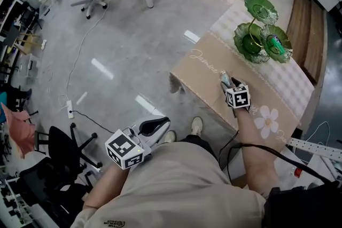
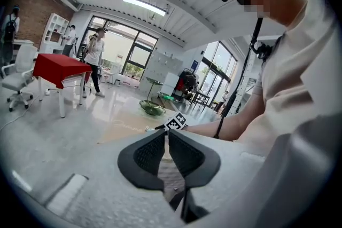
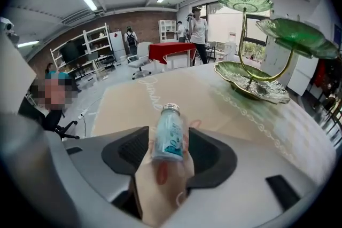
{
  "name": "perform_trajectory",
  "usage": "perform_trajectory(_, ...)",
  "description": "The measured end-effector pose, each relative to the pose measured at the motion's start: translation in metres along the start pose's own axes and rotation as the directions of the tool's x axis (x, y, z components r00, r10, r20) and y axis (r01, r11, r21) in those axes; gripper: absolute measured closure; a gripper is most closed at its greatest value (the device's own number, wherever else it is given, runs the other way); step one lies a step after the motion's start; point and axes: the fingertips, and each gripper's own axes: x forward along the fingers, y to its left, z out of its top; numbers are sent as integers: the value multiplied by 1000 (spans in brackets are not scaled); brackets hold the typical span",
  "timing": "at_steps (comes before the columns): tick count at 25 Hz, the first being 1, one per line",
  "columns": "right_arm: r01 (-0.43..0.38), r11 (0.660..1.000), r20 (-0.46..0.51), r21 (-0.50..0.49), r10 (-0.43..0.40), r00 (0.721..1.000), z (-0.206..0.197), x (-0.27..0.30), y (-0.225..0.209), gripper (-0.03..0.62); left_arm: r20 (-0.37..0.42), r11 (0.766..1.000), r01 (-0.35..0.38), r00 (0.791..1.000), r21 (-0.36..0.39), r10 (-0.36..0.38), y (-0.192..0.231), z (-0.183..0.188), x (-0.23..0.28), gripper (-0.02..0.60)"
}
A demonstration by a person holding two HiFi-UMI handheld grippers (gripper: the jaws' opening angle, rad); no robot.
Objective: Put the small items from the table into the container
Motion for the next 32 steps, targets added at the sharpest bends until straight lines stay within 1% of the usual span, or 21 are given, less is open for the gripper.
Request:
perform_trajectory(4, -41, 999, -25, -1, 41, 999, -7, 12, 0, 358, -2, 1000, -25, 1000, -6, 25, -1, 6, 14, 572)
perform_trajectory(5, -44, 999, -26, -3, 44, 999, -7, 13, 0, 377, -4, 1000, -27, 1000, -6, 27, -1, 7, 18, 572)
perform_trajectory(6, -45, 999, -24, -3, 45, 999, -7, 13, -1, 390, -5, 1000, -29, 1000, -5, 29, -2, 8, 21, 572)
perform_trajectory(8, -54, 999, -21, -1, 54, 998, -6, 12, -2, 396, -8, 1000, -30, 1000, -2, 30, -2, 12, 29, 572)
perform_trajectory(11, -87, 996, -20, -8, 87, 996, -4, 7, 0, 402, -10, 1000, -25, 1000, 1, 25, -3, 17, 40, 572)
perform_trajectory(16, -145, 989, 9, -31, 145, 989, 17, -24, 6, 402, -13, 1000, 8, 1000, 13, -8, -7, 26, 62, 572)
perform_trajectory(20, -166, 984, 47, -62, 169, 984, 45, -65, 0, 404, -12, 998, 50, 999, 23, -50, -13, 32, 83, 572)
perform_trajectory(25, -151, 981, 90, -124, 162, 983, 85, -122, -24, 404, -9, 994, 104, 995, 45, -104, -20, 43, 108, 572)
perform_trajectory(29, -110, 982, 125, -151, 129, 984, 114, -159, -56, 404, -2, 990, 131, 991, 60, -131, -22, 53, 123, 572)
perform_trajectory(32, -68, 984, 145, -164, 93, 985, 132, -173, -85, 402, 1, 988, 139, 990, 64, -140, -21, 58, 132, 572)
